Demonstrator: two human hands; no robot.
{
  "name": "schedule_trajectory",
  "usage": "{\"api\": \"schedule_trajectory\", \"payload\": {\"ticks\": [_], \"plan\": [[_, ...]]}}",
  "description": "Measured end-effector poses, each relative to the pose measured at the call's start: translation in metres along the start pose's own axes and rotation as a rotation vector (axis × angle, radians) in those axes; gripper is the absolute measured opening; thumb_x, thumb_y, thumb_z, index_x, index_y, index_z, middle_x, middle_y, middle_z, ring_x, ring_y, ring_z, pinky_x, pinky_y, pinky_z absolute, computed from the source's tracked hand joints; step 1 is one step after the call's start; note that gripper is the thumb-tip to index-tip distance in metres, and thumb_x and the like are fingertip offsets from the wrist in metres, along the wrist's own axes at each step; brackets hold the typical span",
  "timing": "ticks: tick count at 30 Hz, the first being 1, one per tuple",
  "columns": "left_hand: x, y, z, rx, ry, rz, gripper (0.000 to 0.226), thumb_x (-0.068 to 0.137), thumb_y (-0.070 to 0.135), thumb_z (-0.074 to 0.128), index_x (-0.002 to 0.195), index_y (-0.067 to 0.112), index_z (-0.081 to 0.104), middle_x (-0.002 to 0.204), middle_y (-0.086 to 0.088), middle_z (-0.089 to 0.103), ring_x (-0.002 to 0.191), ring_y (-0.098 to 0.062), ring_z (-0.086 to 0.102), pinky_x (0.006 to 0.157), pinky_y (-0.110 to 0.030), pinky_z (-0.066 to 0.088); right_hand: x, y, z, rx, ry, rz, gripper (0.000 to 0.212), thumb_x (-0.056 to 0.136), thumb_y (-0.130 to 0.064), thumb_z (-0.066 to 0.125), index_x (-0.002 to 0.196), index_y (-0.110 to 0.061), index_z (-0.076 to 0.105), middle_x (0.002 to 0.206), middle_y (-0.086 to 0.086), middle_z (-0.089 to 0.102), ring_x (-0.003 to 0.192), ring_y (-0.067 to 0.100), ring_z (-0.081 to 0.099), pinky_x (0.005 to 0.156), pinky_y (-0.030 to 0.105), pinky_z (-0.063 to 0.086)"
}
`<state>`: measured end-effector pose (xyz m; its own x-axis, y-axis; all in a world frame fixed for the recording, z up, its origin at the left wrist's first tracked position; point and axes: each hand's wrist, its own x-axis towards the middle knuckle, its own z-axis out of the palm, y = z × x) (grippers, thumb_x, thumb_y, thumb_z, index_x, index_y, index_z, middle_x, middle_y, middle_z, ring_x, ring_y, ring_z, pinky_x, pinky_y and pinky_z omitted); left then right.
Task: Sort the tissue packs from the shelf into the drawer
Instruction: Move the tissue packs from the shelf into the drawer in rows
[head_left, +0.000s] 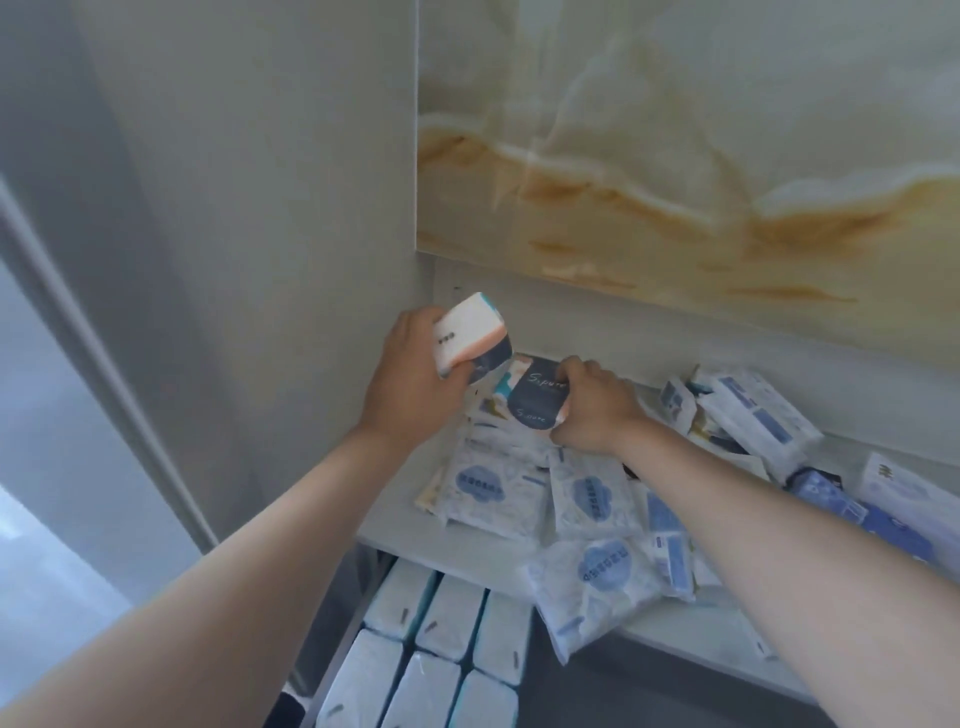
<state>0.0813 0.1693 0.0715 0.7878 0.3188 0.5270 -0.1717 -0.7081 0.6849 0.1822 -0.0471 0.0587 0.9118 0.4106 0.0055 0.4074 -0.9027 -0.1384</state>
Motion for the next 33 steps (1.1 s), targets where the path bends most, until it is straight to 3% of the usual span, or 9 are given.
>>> {"api": "schedule_trajectory", "payload": {"ticks": [5, 10, 13, 17, 20, 22, 25, 29, 33], "plan": [[-0.018, 0.021, -0.013, -0.102, -0.018, 0.005, 0.038, 0.077, 0.017, 0.064, 0.112, 0.023, 0.051, 0.107, 0.006, 0.051, 0.102, -0.017, 0.054, 0.08, -0.033, 0.047, -0.05, -0.006, -0.041, 0.39, 0.053, 0.091, 0.061, 0.07, -0.041, 0.073, 0.125, -0.032, 0.047, 0.118, 0.0, 0.041, 0.101, 0.021, 0.053, 0.078, 0.033, 0.044], [-0.053, 0.055, -0.018, -0.27, -0.123, -0.088, 0.028, 0.078, 0.029, 0.062, 0.105, 0.028, 0.052, 0.092, 0.009, 0.061, 0.075, 0.0, 0.059, 0.058, -0.022, 0.044, -0.134, 0.019, -0.068, 0.479, 0.013, 0.101, 0.02, 0.081, -0.04, 0.061, 0.093, -0.026, 0.054, 0.093, -0.006, 0.058, 0.083, 0.013, 0.057, 0.068, 0.033, 0.042], [-0.077, 0.073, -0.018, -0.194, -0.286, 0.017, 0.029, 0.076, 0.041, 0.055, 0.101, 0.026, 0.053, 0.079, 0.009, 0.062, 0.065, 0.0, 0.055, 0.054, -0.018, 0.04, -0.177, 0.04, -0.066, 0.508, -0.204, 0.157, 0.033, 0.078, -0.051, 0.059, 0.076, -0.025, 0.04, 0.077, -0.007, 0.045, 0.072, 0.016, 0.046, 0.066, 0.035, 0.032], [-0.106, 0.088, -0.009, -0.128, -0.557, 0.081, 0.027, 0.076, 0.043, 0.055, 0.099, 0.03, 0.054, 0.083, 0.01, 0.063, 0.07, -0.001, 0.057, 0.057, -0.018, 0.041, -0.224, 0.052, -0.053, 0.396, -0.477, 0.169, 0.041, 0.072, -0.06, 0.059, 0.074, -0.025, 0.038, 0.075, -0.007, 0.042, 0.068, 0.014, 0.04, 0.064, 0.035, 0.029], [-0.127, 0.101, 0.001, -0.033, -0.73, 0.053, 0.033, 0.071, 0.044, 0.056, 0.1, 0.03, 0.054, 0.088, 0.01, 0.062, 0.078, -0.007, 0.058, 0.065, -0.029, 0.047, -0.254, 0.055, -0.032, 0.328, -0.601, 0.221, 0.043, 0.071, -0.064, 0.059, 0.095, -0.028, 0.056, 0.094, -0.005, 0.061, 0.074, 0.016, 0.054, 0.06, 0.031, 0.039], [-0.141, 0.108, 0.006, 0.009, -0.846, 0.035, 0.035, 0.068, 0.044, 0.057, 0.1, 0.031, 0.052, 0.09, 0.01, 0.061, 0.081, -0.01, 0.058, 0.069, -0.03, 0.047, -0.263, 0.056, -0.014, 0.276, -0.677, 0.253, 0.052, 0.071, -0.062, 0.06, 0.108, -0.025, 0.059, 0.103, -0.003, 0.063, 0.081, 0.02, 0.064, 0.054, 0.029, 0.045], [-0.161, 0.112, 0.011, 0.119, -0.939, 0.036, 0.037, 0.07, 0.037, 0.065, 0.103, 0.031, 0.049, 0.095, 0.01, 0.06, 0.085, -0.014, 0.058, 0.073, -0.032, 0.048, -0.265, 0.058, 0.016, 0.222, -0.697, 0.285, 0.053, 0.067, -0.059, 0.068, 0.1, -0.017, 0.066, 0.091, 0.001, 0.067, 0.071, 0.024, 0.068, 0.052, 0.03, 0.053], [-0.181, 0.112, 0.019, 0.248, -1.059, 0.048, 0.042, 0.069, 0.031, 0.069, 0.104, 0.032, 0.046, 0.096, 0.011, 0.057, 0.084, -0.014, 0.056, 0.066, -0.026, 0.044, -0.26, 0.06, 0.065, 0.328, -0.671, 0.336, 0.046, 0.064, -0.053, 0.073, 0.093, -0.017, 0.072, 0.087, -0.004, 0.074, 0.08, 0.015, 0.072, 0.073, 0.031, 0.059], [-0.195, 0.106, 0.026, 0.389, -1.169, 0.074, 0.049, 0.064, 0.046, 0.067, 0.108, 0.036, 0.048, 0.101, 0.013, 0.057, 0.088, -0.014, 0.054, 0.068, -0.026, 0.041, -0.243, 0.062, 0.121, 0.359, -0.606, 0.394, 0.083, 0.039, -0.072, 0.06, 0.104, -0.02, 0.07, 0.103, 0.001, 0.07, 0.087, 0.019, 0.066, 0.069, 0.026, 0.05]]}}
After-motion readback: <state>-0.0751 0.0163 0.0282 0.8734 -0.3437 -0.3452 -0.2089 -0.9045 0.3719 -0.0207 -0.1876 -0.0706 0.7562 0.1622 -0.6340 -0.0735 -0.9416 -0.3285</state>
